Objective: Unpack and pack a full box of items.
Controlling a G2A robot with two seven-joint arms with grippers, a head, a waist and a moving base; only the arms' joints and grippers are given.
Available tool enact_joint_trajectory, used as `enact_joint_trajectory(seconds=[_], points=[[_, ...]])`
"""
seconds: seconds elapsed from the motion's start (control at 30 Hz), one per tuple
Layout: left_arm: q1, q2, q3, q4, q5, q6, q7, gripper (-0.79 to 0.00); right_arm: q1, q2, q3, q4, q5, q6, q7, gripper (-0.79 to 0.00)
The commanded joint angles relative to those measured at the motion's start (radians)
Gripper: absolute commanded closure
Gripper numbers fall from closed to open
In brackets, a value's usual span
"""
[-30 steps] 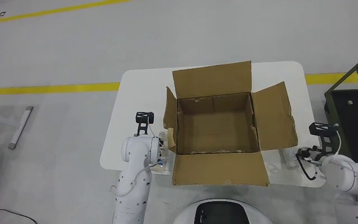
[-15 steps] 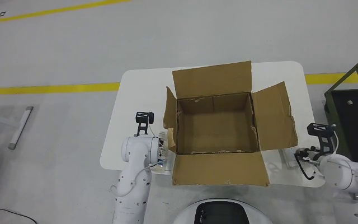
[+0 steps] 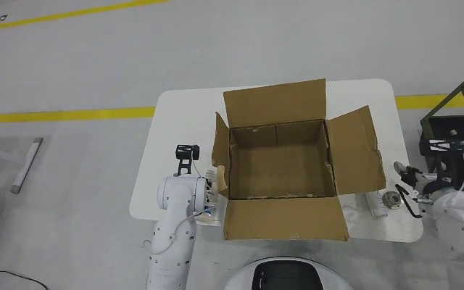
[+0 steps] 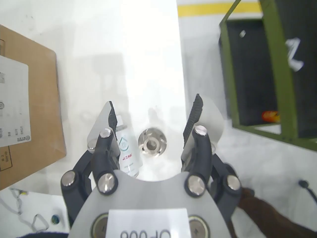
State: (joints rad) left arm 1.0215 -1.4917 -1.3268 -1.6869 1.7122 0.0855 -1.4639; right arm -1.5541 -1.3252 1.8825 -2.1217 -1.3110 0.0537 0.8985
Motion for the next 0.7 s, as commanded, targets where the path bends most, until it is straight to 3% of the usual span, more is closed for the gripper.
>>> enact_joint_trajectory(seconds=[0.0, 0.1, 0.53, 0.67], points=[[0.0, 0.0, 0.0, 0.0, 0.0, 0.0, 0.0, -0.785, 0.002, 0.003, 0.001, -0.018, -0.036, -0.034, -0.058, 0.0], [0.0, 0.0, 0.0, 0.0, 0.0, 0.0, 0.0, -0.785, 0.014, 0.009, 0.001, -0.027, -0.076, -0.071, -0.093, 0.0], [0.0, 0.0, 0.0, 0.0, 0.0, 0.0, 0.0, -0.785, 0.021, 0.009, -0.005, -0.022, -0.079, -0.057, -0.105, 0.0], [0.0, 0.0, 0.0, 0.0, 0.0, 0.0, 0.0, -0.785, 0.009, 0.004, -0.018, -0.002, -0.03, -0.039, -0.305, 0.0]])
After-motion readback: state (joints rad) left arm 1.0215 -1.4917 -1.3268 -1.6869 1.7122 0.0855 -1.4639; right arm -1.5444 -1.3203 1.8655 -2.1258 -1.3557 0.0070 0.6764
